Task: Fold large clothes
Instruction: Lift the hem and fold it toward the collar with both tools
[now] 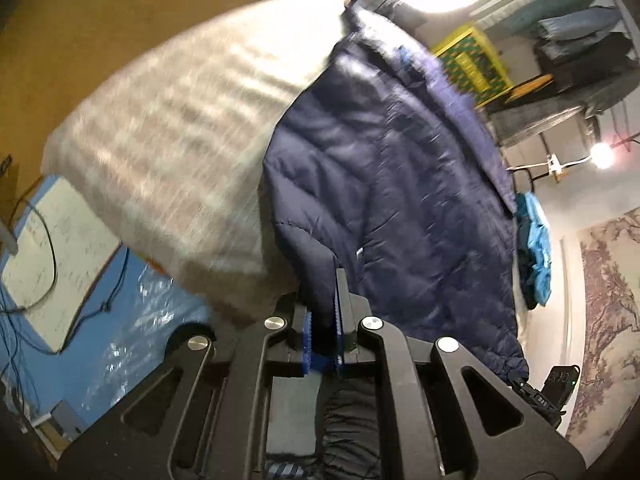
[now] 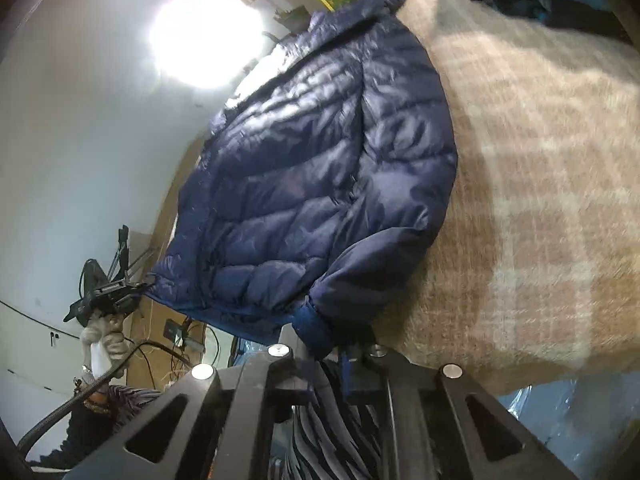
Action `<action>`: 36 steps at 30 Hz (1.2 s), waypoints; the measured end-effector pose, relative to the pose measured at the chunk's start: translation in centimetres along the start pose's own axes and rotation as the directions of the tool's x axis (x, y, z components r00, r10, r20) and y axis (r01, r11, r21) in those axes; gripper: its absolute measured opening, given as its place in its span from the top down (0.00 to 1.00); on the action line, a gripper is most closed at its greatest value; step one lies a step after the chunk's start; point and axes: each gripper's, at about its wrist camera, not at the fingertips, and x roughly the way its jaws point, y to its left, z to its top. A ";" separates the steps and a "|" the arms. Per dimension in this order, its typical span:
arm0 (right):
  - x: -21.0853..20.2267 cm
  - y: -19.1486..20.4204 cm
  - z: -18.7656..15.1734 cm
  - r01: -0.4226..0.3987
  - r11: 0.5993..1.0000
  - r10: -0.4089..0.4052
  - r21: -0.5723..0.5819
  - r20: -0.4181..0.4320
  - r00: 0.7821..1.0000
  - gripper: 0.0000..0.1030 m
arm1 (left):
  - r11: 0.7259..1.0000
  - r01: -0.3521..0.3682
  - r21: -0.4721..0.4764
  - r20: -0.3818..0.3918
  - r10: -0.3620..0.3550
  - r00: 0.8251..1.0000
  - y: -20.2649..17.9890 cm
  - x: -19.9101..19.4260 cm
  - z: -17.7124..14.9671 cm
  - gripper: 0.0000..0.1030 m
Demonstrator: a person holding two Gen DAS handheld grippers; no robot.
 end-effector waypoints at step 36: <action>-4.2 8.2 25.3 0.118 0.979 -0.053 -0.164 0.354 0.934 0.98 | 0.986 0.091 0.137 0.268 -0.125 0.955 -17.8 -1.3 22.0 0.96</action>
